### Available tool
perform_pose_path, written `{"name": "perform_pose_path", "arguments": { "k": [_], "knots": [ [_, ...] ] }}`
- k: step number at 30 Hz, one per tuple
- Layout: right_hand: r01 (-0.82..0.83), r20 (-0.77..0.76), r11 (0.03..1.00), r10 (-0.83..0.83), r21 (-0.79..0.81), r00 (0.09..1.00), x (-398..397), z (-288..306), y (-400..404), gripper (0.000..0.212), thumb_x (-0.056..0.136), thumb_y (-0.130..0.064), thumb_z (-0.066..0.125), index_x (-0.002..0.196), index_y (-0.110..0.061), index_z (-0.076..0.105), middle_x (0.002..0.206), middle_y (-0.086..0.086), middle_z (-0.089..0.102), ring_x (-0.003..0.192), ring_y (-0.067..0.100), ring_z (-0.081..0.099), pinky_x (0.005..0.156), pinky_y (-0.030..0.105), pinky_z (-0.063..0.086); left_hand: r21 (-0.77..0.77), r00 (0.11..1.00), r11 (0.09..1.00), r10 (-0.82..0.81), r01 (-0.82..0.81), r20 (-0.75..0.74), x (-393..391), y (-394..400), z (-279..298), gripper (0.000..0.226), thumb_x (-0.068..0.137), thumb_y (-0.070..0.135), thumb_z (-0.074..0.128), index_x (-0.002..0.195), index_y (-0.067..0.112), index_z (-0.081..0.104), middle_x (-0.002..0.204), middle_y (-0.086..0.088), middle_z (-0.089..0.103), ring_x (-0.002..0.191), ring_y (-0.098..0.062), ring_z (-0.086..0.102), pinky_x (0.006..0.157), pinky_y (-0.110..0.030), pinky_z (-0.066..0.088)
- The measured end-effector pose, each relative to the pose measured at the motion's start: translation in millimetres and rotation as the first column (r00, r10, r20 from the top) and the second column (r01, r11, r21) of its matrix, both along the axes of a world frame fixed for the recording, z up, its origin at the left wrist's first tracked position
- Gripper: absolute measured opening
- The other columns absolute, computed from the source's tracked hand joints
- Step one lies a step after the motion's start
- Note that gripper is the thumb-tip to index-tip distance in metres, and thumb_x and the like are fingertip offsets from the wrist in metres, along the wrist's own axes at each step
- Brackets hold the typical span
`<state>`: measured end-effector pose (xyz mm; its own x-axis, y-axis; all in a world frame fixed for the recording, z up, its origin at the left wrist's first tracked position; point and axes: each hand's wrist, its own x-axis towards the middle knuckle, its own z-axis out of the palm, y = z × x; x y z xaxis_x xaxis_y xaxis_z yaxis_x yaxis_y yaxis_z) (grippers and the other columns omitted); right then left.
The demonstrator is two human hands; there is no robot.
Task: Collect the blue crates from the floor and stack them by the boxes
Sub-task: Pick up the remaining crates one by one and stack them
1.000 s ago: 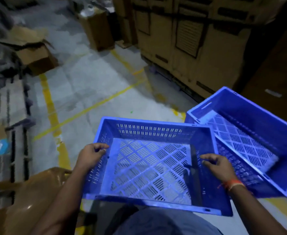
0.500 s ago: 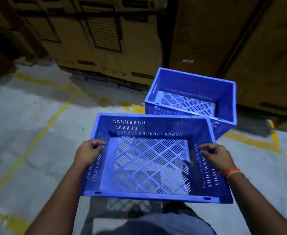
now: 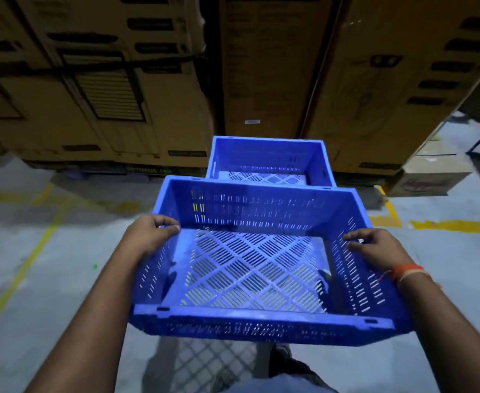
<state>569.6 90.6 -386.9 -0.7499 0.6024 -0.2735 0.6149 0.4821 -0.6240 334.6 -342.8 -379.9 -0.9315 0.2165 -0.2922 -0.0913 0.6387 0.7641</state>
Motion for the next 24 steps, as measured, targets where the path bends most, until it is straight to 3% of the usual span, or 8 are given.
{"name": "perform_pose_path", "arguments": {
  "k": [3, 6, 11, 16, 19, 22, 24],
  "knots": [
    [-0.017, 0.003, 1.000, 0.017, 0.011, 1.000, -17.2, 26.1, 20.1, 0.009, 0.082, -0.016, 0.073, 0.087, -0.023, 0.076, 0.039, -0.009, 0.058, 0.033, 0.009, 0.048, 0.046, 0.022, 0.042, 0.038, 1.000, 0.999, -0.001, 0.001, 0.006, -24.0, 23.5, 29.3, 0.008, 0.086, 0.022, 0.075, 0.085, 0.014, 0.075, 0.043, 0.003, 0.052, 0.036, -0.014, 0.035, 0.045, -0.020, 0.034],
    [-0.032, 0.018, 0.998, 0.031, 0.045, 0.999, -41.3, 45.8, 43.1, 0.008, 0.082, -0.022, 0.074, 0.089, -0.021, 0.076, 0.049, -0.006, 0.060, 0.038, 0.014, 0.051, 0.051, 0.023, 0.043, 0.015, 0.999, 0.999, -0.039, 0.039, -0.003, -49.7, 47.8, 50.7, 0.011, 0.085, 0.023, 0.075, 0.083, 0.012, 0.075, 0.037, 0.006, 0.046, 0.037, -0.016, 0.034, 0.044, -0.020, 0.035],
    [-0.061, 0.009, 0.995, 0.060, 0.079, 0.998, -87.4, 62.1, 85.6, 0.006, 0.081, -0.023, 0.074, 0.087, -0.023, 0.075, 0.069, 0.002, 0.070, 0.051, 0.021, 0.062, 0.056, 0.024, 0.049, -0.011, 0.996, 0.998, -0.061, 0.060, -0.062, -99.4, 86.2, 58.5, 0.010, 0.081, 0.025, 0.078, 0.082, 0.014, 0.078, 0.045, 0.001, 0.052, 0.046, -0.021, 0.041, 0.052, -0.032, 0.043],
    [-0.092, 0.002, 0.990, 0.092, 0.107, 0.996, -145.7, 66.5, 132.4, 0.008, 0.079, -0.025, 0.074, 0.087, -0.024, 0.076, 0.057, -0.015, 0.064, 0.044, 0.007, 0.057, 0.050, 0.018, 0.043, -0.045, 0.992, 0.998, -0.044, 0.039, -0.118, -149.5, 123.5, 49.1, 0.007, 0.082, 0.023, 0.076, 0.084, 0.017, 0.078, 0.056, -0.003, 0.063, 0.049, -0.023, 0.049, 0.055, -0.034, 0.047],
    [-0.102, -0.028, 0.989, 0.106, 0.112, 0.994, -184.7, 65.9, 160.0, 0.012, 0.078, -0.025, 0.075, 0.089, -0.021, 0.077, 0.058, -0.019, 0.061, 0.050, 0.001, 0.054, 0.056, 0.017, 0.042, -0.062, 0.987, 0.998, -0.016, 0.006, -0.161, -174.7, 147.5, 42.9, 0.004, 0.084, 0.020, 0.074, 0.086, 0.017, 0.076, 0.061, -0.003, 0.064, 0.049, -0.021, 0.051, 0.055, -0.030, 0.047],
    [-0.113, -0.031, 0.987, 0.117, 0.117, 0.993, -217.0, 61.6, 178.9, 0.014, 0.078, -0.024, 0.074, 0.091, -0.020, 0.076, 0.059, -0.014, 0.060, 0.053, 0.006, 0.055, 0.068, 0.024, 0.048, -0.084, 0.978, 0.996, -0.021, 0.003, -0.209, -196.1, 167.9, 36.0, 0.005, 0.085, 0.018, 0.073, 0.090, 0.019, 0.076, 0.064, -0.004, 0.063, 0.048, -0.021, 0.051, 0.055, -0.027, 0.048],
    [-0.105, -0.033, 0.988, 0.109, 0.113, 0.993, -233.5, 56.7, 188.2, 0.013, 0.078, -0.023, 0.072, 0.090, -0.020, 0.076, 0.056, -0.009, 0.060, 0.053, 0.012, 0.056, 0.067, 0.026, 0.050, -0.112, 0.970, 0.994, -0.035, 0.008, -0.241, -209.4, 179.6, 31.8, 0.008, 0.085, 0.019, 0.074, 0.092, 0.022, 0.076, 0.067, -0.003, 0.064, 0.049, -0.020, 0.054, 0.058, -0.028, 0.051]
  ]
}}
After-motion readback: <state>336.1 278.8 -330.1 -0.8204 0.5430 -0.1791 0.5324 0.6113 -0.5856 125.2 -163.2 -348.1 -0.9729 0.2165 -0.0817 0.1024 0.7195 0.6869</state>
